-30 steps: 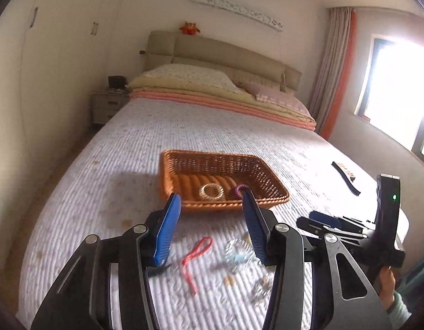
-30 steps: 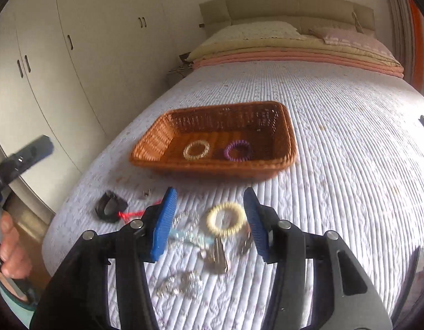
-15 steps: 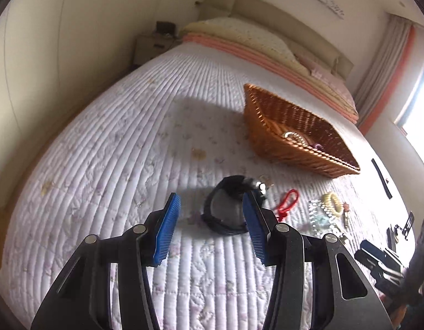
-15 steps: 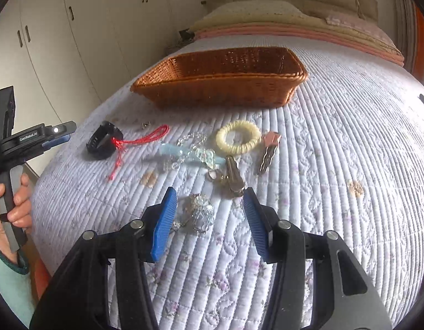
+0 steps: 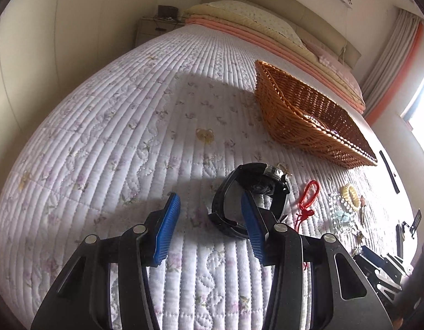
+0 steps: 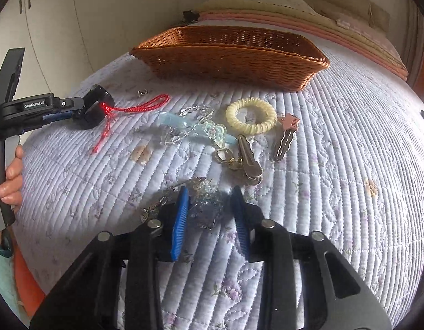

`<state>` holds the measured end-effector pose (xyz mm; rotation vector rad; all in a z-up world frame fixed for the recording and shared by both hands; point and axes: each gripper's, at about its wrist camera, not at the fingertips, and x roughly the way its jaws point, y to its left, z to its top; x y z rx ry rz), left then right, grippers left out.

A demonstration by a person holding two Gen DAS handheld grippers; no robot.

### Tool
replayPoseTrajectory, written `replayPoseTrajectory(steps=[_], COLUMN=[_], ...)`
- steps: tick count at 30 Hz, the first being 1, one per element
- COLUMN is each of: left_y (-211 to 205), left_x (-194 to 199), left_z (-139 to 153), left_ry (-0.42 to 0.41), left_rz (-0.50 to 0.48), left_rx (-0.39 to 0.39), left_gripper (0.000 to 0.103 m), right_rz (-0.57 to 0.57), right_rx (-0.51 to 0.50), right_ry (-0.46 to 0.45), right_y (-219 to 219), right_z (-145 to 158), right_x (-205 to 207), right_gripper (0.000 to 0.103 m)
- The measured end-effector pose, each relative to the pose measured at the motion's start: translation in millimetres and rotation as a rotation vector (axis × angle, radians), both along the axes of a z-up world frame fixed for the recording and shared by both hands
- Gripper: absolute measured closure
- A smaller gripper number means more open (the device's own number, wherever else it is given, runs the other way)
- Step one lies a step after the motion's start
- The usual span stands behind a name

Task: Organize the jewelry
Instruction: 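Grasp the black watch with the left tool while the right tool grasps the silver chain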

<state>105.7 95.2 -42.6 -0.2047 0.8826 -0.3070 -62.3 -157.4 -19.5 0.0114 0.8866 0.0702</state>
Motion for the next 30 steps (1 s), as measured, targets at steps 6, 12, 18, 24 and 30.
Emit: replayPoseTrajectory(steps=[6,12,18,24,30], left_y=[-3.7,-27.9,-32.2,-29.7,-37.2], left_x=[7.7,11.3,-1.9,-13.2,-25.2], left_z=[-1.4,-5.7,2.8,14.3,35.2], left_ry=[0.012,0.016,-0.061,-0.105,-0.16], left_rz=[-0.01,-0.05,-0.047,-0.05,-0.067], left_rx=[0.013,0.142,0.145,0.07,0.035], left_gripper=[0.059,0.089,0.094,0.096,0.096], right_rz=[0.005,-0.001,0.002,0.021,0.023], right_rx=[0.005,0.023,0.026,0.01,0.01], right_ry=[-0.022,-0.044,-0.082,-0.116,-0.17], right_y=[1.3,-4.5,-7.8,-4.9,-5.2], right_z=[0.7,7.3,22.0,43.2,68.2], right_x=[-2.7,-5.7,-6.0,-9.4,-15.2], right_gripper=[0.096,0.096,0.096,0.096,0.096])
